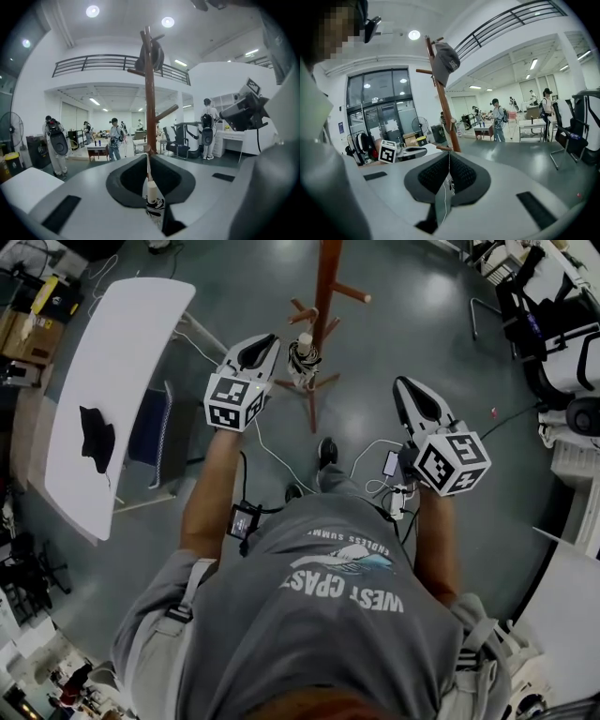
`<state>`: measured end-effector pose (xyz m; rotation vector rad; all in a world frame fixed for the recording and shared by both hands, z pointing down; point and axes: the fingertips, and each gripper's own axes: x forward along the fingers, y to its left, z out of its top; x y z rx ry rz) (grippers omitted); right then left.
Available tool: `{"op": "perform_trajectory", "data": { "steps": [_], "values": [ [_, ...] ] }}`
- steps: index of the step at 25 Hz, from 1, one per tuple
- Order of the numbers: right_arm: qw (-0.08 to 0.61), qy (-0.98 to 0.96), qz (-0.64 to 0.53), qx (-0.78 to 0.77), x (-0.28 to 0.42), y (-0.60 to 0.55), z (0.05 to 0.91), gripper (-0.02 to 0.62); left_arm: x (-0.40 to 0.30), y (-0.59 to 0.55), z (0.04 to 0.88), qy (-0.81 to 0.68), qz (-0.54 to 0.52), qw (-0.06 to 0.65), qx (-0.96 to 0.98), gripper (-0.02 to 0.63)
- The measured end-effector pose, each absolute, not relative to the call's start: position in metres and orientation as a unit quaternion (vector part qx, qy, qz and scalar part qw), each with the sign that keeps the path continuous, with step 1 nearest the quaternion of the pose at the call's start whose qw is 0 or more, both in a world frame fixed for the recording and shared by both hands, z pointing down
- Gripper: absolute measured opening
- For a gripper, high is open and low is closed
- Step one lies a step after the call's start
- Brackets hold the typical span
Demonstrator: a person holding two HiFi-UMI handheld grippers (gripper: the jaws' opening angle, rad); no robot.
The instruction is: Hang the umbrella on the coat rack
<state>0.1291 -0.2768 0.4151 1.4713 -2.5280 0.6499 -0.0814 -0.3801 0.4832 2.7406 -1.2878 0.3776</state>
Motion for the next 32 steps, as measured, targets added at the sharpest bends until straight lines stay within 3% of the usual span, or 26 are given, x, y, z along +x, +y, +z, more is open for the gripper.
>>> {"op": "perform_trajectory", "data": {
  "steps": [6, 17, 32],
  "values": [
    [0.048, -0.851, 0.166, 0.496, 0.124, -0.26, 0.382, 0.028, -0.102, -0.336, 0.423, -0.427, 0.099, -0.007, 0.899, 0.028],
    [0.063, -0.856, 0.091, 0.504, 0.114, -0.222, 0.352, 0.026, -0.165, -0.258, 0.349, -0.456, 0.057, -0.038, 0.887, 0.028],
    [0.052, -0.856, 0.089, 0.507, 0.11, -0.187, 0.343, 0.026, -0.189, -0.208, 0.339, -0.47, 0.063, -0.04, 0.88, 0.028]
  ]
}}
